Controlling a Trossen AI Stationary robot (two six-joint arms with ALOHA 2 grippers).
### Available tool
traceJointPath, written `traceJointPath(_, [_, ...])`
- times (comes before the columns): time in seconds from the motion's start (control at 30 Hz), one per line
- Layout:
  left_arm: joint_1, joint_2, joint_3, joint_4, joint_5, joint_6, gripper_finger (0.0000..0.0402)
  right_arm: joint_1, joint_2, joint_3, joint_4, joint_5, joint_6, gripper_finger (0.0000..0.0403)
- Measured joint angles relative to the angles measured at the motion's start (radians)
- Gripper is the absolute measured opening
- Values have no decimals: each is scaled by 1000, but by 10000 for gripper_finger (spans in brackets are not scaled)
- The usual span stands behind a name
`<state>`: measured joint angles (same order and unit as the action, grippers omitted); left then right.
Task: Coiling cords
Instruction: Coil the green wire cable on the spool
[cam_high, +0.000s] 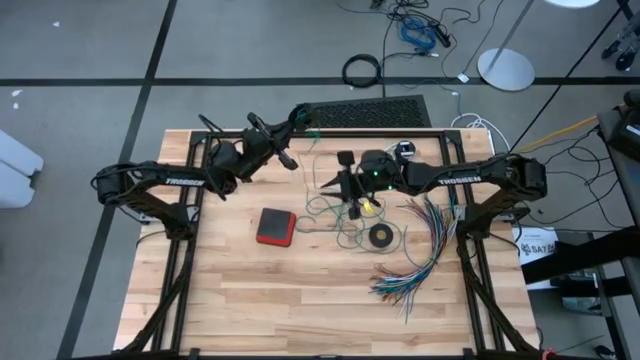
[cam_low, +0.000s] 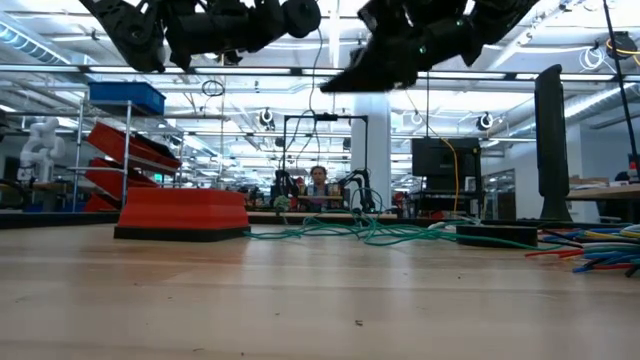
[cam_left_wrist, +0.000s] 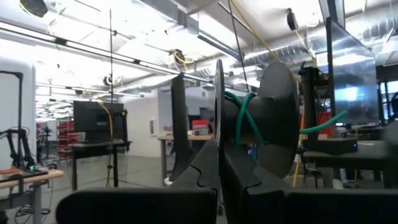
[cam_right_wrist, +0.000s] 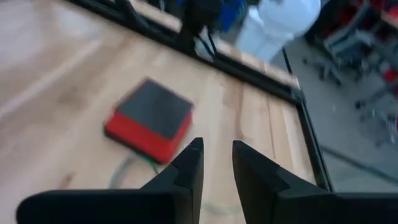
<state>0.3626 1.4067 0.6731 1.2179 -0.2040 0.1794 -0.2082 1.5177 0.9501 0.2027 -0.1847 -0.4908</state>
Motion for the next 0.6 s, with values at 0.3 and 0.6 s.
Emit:
traceJointPath(0.3, [-12,0,3,13,-4,2,1,-115,100,0,145,-132,315,70])
traceJointPath(0.6, [-18,0,3,0,-5,3,1,-170,295,0,527,-210,488,70])
